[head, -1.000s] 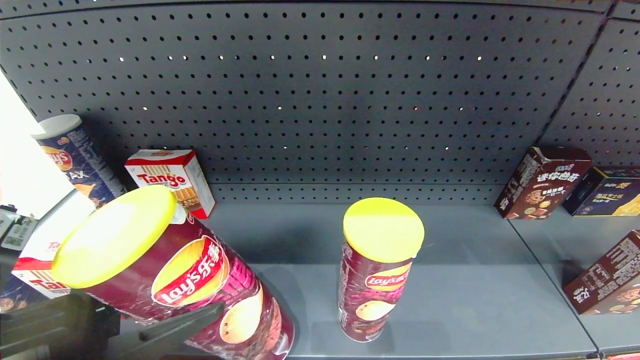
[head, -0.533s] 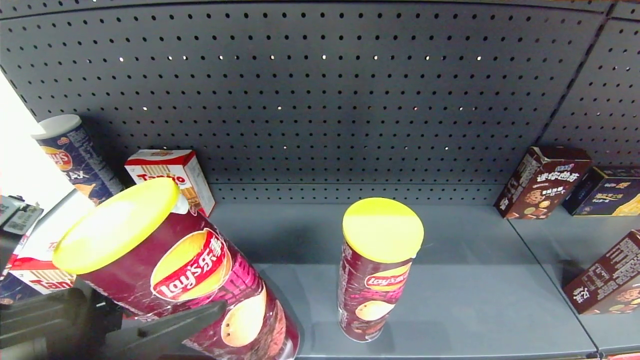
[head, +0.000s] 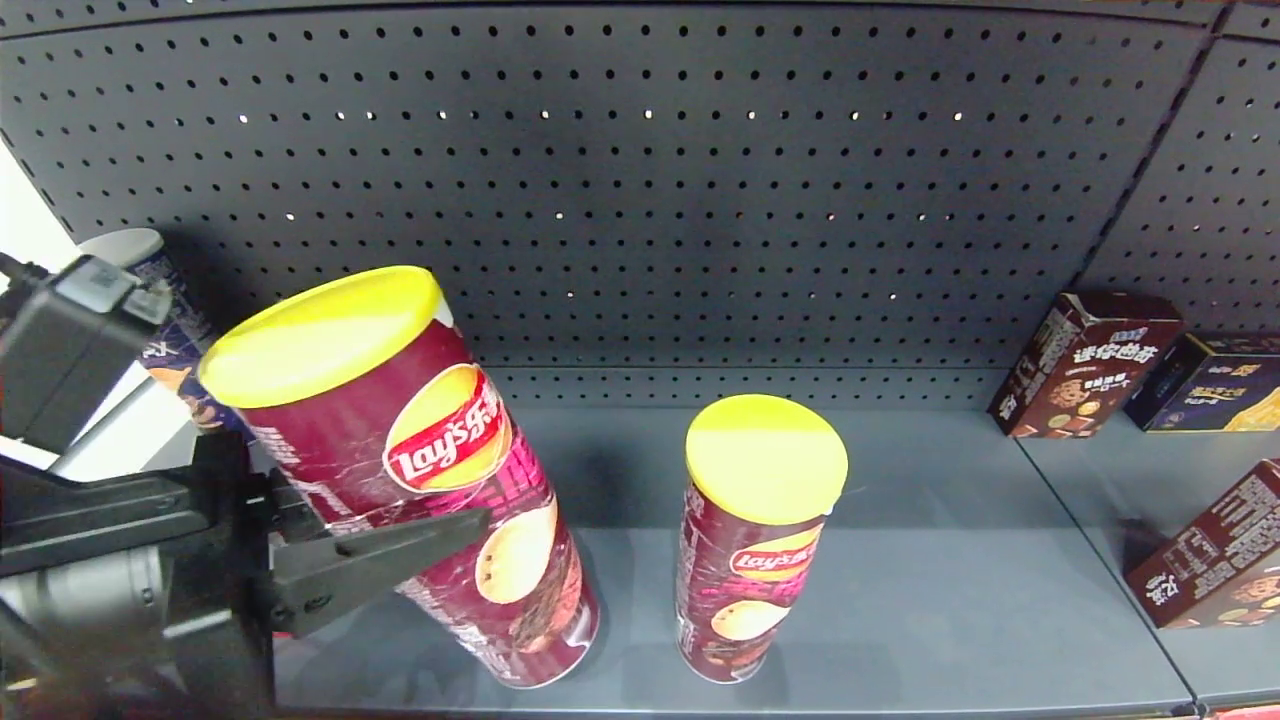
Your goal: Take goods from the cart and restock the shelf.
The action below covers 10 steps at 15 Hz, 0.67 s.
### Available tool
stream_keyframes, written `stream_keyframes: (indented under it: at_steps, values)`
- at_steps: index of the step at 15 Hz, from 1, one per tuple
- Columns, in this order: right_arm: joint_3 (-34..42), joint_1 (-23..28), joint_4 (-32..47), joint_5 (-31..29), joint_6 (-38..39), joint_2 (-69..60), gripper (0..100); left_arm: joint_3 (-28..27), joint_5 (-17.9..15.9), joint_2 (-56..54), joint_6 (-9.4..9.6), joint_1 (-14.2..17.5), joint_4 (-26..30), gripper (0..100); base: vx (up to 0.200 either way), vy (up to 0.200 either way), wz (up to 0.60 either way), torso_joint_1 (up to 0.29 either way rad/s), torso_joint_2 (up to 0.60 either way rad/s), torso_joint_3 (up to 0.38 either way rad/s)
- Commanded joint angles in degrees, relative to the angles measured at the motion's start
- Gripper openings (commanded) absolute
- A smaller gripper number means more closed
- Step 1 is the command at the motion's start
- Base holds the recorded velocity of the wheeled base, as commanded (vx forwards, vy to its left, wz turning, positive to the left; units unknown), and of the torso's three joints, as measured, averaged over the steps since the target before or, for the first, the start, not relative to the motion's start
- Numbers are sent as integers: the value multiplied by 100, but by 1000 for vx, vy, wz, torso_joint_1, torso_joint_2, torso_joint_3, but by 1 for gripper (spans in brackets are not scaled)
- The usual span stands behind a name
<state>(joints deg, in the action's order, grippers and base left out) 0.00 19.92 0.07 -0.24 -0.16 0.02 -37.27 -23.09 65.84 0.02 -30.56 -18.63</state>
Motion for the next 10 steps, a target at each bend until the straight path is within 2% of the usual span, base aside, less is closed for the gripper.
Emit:
stream_keyframes:
  at_steps: [1, 3, 4, 5, 6, 8, 10]
  values:
    - [0, -6, 1, -2, -2, -2, 100, -536, -11, 702, 103, 235, -45, 0, 0, 0, 0, 0, 0, 0]
    - [0, -6, -7, -2, -2, -2, 100, -905, -170, 1159, 121, 305, -88, 0, 0, 0, 0, 0, 0, 0]
    - [0, -6, -7, -2, -2, -2, 100, -905, -170, 1159, 121, 305, -88, 0, 0, 0, 0, 0, 0, 0]
    - [0, 3, 1, -2, -2, -2, 100, -1204, -477, 1537, 138, 455, -97, 0, 0, 0, 0, 0, 0, 0]
    - [0, 3, 1, -2, -2, -2, 100, -1274, -811, 1634, 147, 472, -97, 0, 0, 0, 0, 0, 0, 0]
    - [0, 3, -7, -2, -2, -2, 100, -1292, -890, 1880, 261, 543, -115, 0, 0, 0, 0, 0, 0, 0]
    - [0, -6, 1, -2, -2, -2, 100, -1362, -908, 2398, 903, 718, -150, 0, 0, 0, 0, 0, 0, 0]
